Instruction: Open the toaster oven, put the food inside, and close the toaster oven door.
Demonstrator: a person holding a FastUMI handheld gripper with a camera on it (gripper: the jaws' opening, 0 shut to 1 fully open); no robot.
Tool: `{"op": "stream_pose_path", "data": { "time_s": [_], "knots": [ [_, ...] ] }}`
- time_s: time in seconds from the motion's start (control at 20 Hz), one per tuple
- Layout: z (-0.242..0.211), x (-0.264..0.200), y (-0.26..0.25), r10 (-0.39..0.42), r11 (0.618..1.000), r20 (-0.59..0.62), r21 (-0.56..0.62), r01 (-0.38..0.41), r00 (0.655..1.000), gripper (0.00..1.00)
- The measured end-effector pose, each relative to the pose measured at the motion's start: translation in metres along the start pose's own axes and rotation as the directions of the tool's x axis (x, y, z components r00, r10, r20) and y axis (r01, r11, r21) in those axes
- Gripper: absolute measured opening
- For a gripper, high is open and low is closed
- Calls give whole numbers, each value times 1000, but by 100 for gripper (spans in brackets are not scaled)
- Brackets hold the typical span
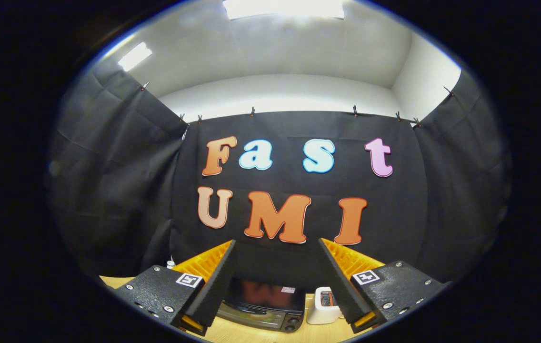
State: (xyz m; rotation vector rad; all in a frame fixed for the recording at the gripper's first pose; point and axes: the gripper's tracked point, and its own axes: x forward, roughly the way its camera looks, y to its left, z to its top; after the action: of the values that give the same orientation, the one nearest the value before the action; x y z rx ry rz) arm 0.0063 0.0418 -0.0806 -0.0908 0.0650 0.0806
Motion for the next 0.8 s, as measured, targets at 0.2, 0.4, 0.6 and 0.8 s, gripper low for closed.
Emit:
{"op": "stream_pose_path", "data": {
  "time_s": [0.2, 0.4, 0.6, 0.8],
  "knots": [
    [29, -12, -6, 7, 1000, 41, -7, -7, 999, 99],
    [47, -21, -14, 14, 1000, 58, -6, -14, 998, 99],
    [56, -30, -21, 22, 1000, 60, 9, -23, 998, 100],
    [60, -37, -36, 11, 1000, 83, 9, -12, 997, 100]
  ]
}}
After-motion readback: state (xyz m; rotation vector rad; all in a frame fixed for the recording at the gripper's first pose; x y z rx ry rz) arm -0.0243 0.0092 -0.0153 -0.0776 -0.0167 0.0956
